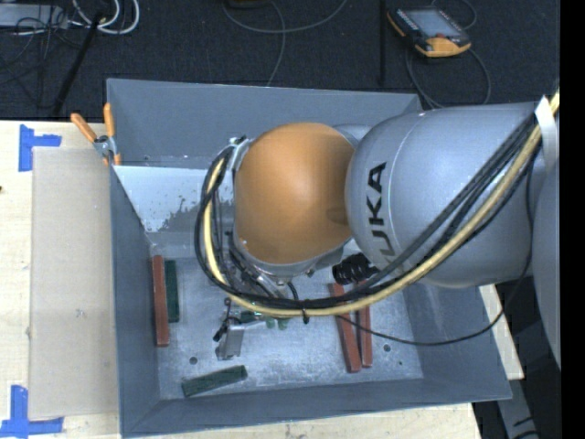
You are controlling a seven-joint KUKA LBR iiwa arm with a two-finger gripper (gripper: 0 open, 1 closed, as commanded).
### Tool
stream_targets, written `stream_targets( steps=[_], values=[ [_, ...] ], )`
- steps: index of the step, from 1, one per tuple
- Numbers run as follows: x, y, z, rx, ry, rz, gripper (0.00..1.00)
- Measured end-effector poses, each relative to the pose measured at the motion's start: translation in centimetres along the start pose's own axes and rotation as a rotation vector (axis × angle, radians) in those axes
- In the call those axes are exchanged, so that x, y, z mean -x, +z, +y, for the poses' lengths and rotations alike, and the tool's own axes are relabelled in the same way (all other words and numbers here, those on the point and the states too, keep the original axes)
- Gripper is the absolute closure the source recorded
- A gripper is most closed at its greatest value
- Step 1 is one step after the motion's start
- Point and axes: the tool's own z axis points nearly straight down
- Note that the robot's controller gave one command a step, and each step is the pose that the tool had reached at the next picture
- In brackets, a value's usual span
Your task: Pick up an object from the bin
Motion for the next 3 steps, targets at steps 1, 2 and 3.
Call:
stream_targets(
  steps=[1, 2, 3],
  values=[
    [-0.7, 11.5, -2.6, -0.001, -0.21, 0.0, 0.0],
    [-1.1, 15.3, -6.3, 0.004, -0.155, -0.016, 0.0],
    [-1.2, 15.3, -6.3, 0.003, -0.156, -0.01, 1.0]
  ],
)
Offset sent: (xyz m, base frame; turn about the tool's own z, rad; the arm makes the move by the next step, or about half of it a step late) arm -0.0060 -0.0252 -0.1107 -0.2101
